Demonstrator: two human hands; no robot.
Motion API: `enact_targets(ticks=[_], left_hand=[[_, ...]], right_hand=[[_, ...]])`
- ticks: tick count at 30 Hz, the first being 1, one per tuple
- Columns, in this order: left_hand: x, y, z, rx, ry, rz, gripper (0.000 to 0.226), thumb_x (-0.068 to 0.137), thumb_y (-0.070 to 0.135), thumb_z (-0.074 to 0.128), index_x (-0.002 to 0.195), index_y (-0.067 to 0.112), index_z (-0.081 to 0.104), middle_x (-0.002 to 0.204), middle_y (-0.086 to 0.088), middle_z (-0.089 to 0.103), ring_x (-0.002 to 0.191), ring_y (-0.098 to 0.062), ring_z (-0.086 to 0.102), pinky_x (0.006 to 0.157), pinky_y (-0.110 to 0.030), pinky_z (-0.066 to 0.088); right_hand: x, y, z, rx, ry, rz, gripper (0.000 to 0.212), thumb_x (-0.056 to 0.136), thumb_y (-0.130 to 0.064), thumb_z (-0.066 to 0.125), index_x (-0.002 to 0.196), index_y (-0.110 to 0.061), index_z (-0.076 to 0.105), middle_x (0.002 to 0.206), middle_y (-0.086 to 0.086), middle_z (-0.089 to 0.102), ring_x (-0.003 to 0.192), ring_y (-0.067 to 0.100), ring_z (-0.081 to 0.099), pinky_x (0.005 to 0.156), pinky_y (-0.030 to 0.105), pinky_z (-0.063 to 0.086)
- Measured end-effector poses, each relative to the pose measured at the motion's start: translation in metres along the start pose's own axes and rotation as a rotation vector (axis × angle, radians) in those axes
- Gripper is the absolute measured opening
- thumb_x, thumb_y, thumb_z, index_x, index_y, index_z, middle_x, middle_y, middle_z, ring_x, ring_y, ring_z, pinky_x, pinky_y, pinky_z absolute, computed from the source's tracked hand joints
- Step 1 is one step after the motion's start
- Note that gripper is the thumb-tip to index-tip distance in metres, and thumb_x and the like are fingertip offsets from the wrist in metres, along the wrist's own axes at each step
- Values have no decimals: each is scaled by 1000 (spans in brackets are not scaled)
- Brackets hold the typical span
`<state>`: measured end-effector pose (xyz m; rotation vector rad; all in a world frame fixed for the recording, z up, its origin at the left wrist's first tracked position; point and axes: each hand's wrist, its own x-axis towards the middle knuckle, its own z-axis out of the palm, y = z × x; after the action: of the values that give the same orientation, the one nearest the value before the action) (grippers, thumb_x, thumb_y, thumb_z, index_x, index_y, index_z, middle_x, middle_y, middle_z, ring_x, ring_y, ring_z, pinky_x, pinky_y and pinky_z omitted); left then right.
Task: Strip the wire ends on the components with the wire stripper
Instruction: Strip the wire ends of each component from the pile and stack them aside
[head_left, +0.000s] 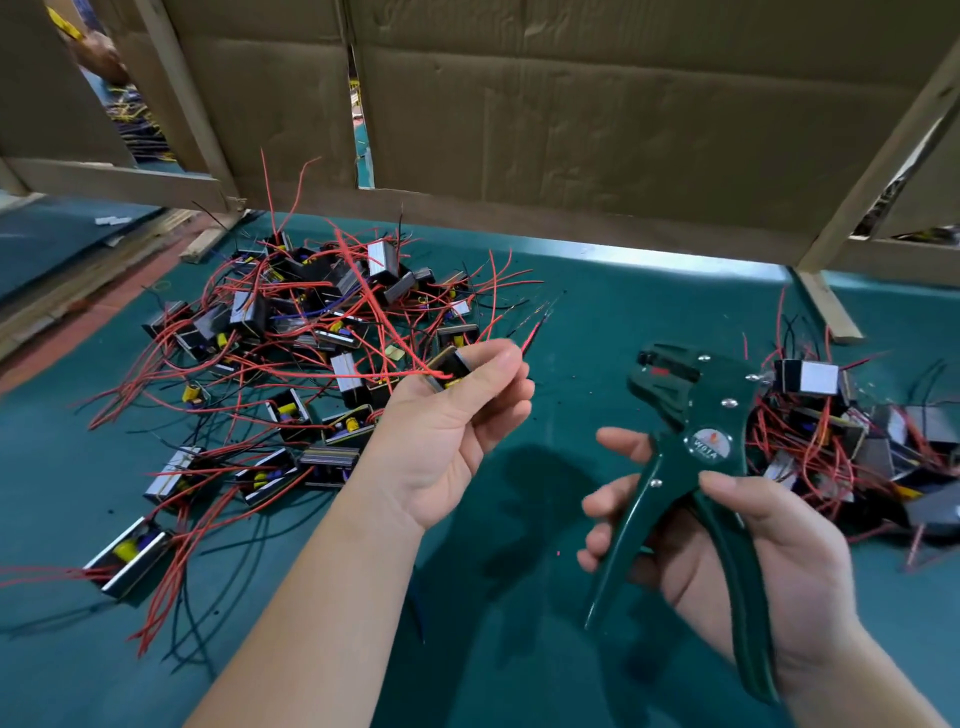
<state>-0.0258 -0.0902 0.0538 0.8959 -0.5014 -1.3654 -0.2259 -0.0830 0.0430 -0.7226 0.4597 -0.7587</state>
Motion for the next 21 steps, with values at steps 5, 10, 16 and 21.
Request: enact_targets(ticks=[5,10,16,21], left_hand=[[-3,-4,-1,111,-82,9,26,61,18,72,86,20,79,74,3,72,64,-6,66,61,-16,52],[-6,-3,1,166,-98,-25,21,78,5,64,74,19,79,73,1,73,60,-8,68,50,-16,51],[-4,-3,-1,118,-192,38,12,71,17,68,78,15,78,68,1,66,46,-4,44,43,-13,34],[-5,-4,-3,288,-154,44,20,60,28,75,76,17,77,66,3,64,48,-4,45,46,-14,37]], right_hand=[[1,3,5,37,-40,69,74,53,-29,85,116,3,63,89,28,65,73,39,65,71,51,55],[1,0,4,35,-53,108,74,54,-30,84,117,2,63,88,28,65,73,39,64,72,50,55],[1,1,2,3,-62,130,72,56,-31,84,117,2,64,88,28,64,73,39,64,71,51,54],[0,1,4,32,-102,-19,66,62,-30,81,117,3,64,107,28,64,75,39,65,73,51,54]])
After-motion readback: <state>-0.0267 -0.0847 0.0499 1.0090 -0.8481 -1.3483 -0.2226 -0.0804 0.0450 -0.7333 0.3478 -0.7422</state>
